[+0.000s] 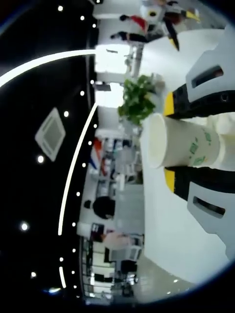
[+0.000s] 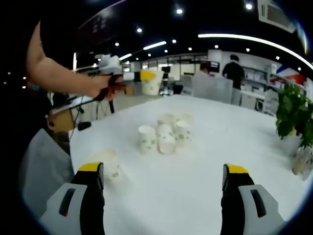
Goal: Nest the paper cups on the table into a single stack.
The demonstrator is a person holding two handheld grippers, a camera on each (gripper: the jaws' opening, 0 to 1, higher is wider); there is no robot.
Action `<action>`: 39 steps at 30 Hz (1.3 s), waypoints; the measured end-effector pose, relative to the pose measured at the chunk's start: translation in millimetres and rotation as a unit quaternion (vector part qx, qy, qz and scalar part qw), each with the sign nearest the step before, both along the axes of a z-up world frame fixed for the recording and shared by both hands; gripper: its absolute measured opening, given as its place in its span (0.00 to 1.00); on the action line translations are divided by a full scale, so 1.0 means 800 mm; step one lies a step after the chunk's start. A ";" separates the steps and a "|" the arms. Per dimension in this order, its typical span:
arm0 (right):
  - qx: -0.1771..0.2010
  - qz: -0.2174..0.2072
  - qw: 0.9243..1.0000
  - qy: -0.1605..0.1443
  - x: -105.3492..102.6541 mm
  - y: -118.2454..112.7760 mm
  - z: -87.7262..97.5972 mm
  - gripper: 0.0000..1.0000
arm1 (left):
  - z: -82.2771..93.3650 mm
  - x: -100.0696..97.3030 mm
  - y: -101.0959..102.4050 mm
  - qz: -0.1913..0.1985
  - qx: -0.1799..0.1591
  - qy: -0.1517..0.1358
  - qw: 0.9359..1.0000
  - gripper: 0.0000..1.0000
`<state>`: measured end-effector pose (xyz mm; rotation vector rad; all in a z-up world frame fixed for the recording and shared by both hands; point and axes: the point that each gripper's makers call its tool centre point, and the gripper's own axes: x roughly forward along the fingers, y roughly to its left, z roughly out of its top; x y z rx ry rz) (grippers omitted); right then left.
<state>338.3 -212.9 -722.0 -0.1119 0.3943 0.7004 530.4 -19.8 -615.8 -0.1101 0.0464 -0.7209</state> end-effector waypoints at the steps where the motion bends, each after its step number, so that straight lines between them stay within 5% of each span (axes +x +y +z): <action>1: 0.001 0.000 1.000 -0.001 0.000 0.001 0.001 1.00 | 0.000 -0.002 -0.002 -0.001 -0.001 0.000 1.000 0.36; 39: 0.004 0.016 1.000 -0.017 -0.019 0.020 0.016 1.00 | 0.019 -0.116 -0.032 -0.053 -0.018 -0.014 0.998 0.36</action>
